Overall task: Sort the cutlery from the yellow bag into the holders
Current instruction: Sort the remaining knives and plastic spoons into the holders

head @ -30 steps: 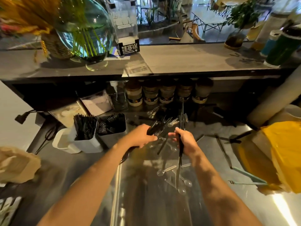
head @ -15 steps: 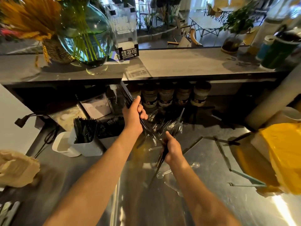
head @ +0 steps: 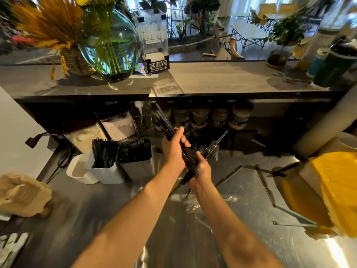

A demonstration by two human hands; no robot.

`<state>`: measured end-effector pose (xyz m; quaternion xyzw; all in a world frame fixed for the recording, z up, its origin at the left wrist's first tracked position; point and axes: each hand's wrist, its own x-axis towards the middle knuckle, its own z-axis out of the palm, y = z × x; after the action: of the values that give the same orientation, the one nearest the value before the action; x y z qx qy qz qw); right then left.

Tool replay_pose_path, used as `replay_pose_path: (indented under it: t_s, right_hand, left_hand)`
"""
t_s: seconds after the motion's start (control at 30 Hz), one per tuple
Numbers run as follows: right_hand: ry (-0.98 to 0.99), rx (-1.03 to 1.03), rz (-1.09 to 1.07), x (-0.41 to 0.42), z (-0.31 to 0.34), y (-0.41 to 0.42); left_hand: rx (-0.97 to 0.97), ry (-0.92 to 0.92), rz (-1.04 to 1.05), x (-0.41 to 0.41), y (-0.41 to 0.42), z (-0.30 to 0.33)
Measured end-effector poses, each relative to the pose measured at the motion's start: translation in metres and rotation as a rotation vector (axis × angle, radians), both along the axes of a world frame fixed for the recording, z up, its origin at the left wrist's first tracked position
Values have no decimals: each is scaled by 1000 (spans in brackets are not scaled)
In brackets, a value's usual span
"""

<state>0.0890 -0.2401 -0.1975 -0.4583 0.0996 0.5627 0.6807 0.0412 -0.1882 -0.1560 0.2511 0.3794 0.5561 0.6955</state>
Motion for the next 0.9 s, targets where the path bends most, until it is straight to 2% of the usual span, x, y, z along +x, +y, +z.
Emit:
replay_pose_path:
  t_s: [0.13,0.23,0.33,0.4,0.6,0.77,0.9]
  right_hand:
    - [12,65,3,6,3,-6]
    - [49,35,25,6,4,-5]
    - [159,63,-21,-2,10,-2]
    - [162,38,-73,-2,10,0]
    - [26,-98,-50,0,-1,5]
    - [-157,-145,30,13,-17,6]
    - [-238,-146,-34,40,-23,3]
  left_hand:
    - [-42,-15,13,-4,2,-1]
    - [-30,10,82,-7,6,1]
    - [4,75,125,-6,3,-1]
    - [12,87,114,-3,-4,-4]
    - [-6,113,-10,9,-28,-14]
    - [-79,118,7,-4,-13,-6]
    - [-137,170,-22,-24,3,-11]
